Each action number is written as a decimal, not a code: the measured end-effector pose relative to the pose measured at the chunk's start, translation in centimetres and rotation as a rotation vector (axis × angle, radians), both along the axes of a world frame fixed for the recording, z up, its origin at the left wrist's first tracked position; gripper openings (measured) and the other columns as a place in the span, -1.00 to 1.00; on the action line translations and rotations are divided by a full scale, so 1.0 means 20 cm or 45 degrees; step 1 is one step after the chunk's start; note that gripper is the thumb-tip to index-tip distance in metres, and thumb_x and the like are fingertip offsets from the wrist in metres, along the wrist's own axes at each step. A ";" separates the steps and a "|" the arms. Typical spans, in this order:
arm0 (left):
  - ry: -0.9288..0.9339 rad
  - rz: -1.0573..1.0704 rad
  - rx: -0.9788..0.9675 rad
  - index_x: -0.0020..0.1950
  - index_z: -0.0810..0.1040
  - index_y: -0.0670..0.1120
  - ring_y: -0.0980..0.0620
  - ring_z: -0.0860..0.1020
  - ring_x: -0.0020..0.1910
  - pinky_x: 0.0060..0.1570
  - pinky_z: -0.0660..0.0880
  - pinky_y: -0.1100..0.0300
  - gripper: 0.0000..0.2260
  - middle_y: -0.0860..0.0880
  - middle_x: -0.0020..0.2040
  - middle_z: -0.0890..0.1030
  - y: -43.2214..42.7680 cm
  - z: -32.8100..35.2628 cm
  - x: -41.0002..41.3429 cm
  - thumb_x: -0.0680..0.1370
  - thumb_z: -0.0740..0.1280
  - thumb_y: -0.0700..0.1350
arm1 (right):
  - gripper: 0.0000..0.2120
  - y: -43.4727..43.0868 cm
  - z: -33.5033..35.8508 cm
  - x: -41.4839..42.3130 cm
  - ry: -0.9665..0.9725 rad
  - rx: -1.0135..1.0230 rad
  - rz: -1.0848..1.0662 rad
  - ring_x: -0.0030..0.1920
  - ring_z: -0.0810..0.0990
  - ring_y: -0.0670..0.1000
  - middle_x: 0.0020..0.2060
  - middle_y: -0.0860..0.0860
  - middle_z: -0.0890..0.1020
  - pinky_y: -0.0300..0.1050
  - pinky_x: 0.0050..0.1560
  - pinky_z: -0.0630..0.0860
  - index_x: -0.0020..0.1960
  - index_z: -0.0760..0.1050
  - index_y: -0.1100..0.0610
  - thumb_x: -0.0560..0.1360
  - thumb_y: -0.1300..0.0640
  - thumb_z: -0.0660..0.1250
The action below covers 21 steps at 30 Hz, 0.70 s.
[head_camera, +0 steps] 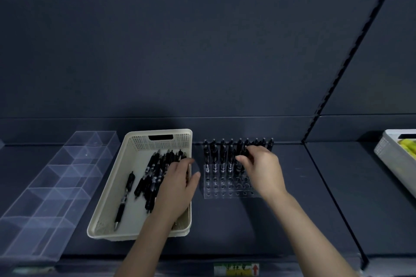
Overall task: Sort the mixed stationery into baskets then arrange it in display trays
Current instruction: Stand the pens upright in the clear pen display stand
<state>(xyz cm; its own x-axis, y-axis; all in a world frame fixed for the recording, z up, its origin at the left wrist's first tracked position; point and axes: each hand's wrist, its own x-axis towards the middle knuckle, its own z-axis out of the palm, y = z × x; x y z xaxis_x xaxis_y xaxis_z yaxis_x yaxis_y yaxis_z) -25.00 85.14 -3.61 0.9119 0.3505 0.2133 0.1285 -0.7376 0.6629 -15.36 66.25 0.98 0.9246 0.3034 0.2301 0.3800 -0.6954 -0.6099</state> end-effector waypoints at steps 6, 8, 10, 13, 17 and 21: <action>-0.012 -0.018 -0.021 0.39 0.35 0.05 0.19 0.42 -0.01 -0.09 0.28 0.40 -0.64 0.04 0.13 0.43 0.01 -0.01 0.00 0.59 0.21 0.05 | -0.63 0.02 0.03 -0.02 0.017 -0.202 0.037 -0.36 0.41 0.02 -0.35 -0.05 0.39 -0.12 -0.39 0.31 -0.34 0.24 0.09 0.52 0.03 0.34; -0.015 -0.014 -0.066 0.37 0.36 0.07 0.24 0.42 -0.01 -0.09 0.30 0.44 -0.65 0.05 0.11 0.44 0.02 -0.01 0.00 0.59 0.21 0.07 | -0.82 0.01 0.04 -0.04 0.008 -0.022 -0.022 -0.23 0.52 0.04 -0.24 -0.01 0.52 -0.08 -0.24 0.48 -0.16 0.46 0.13 0.49 0.04 0.38; -0.033 0.008 -0.112 0.34 0.39 0.04 0.24 0.44 0.01 -0.05 0.35 0.39 -0.65 0.07 0.08 0.47 0.03 -0.01 0.00 0.57 0.22 0.09 | -0.86 0.02 0.06 -0.07 -0.028 0.223 -0.108 -0.19 0.55 -0.02 -0.21 -0.02 0.57 -0.10 -0.16 0.52 -0.07 0.53 0.13 0.47 0.07 0.40; -0.061 0.056 -0.147 0.31 0.43 -0.01 0.25 0.46 0.02 0.00 0.38 0.35 -0.65 0.08 0.08 0.50 0.05 0.00 0.00 0.56 0.24 0.08 | -0.92 0.08 0.10 -0.13 -0.015 0.421 -0.069 -0.26 0.53 -0.10 -0.29 -0.06 0.57 -0.18 -0.19 0.49 -0.17 0.52 0.08 0.47 0.11 0.40; -0.077 0.130 -0.099 0.28 0.47 -0.05 0.16 0.49 0.02 0.03 0.41 0.27 -0.67 0.02 0.09 0.52 0.12 0.00 -0.02 0.56 0.27 0.04 | -0.98 0.21 0.07 -0.24 0.061 0.373 0.238 -0.26 0.53 -0.14 -0.29 -0.09 0.58 -0.22 -0.19 0.51 -0.10 0.55 0.06 0.48 0.15 0.38; 0.021 0.258 0.049 0.23 0.48 -0.12 0.00 0.47 0.03 0.03 0.39 0.18 -0.69 -0.08 0.06 0.51 0.23 0.00 -0.05 0.56 0.28 0.02 | -0.77 0.34 -0.03 -0.31 0.080 0.139 0.456 -0.07 0.54 -0.13 -0.02 -0.05 0.59 -0.26 0.01 0.49 0.16 0.54 0.08 0.51 0.11 0.33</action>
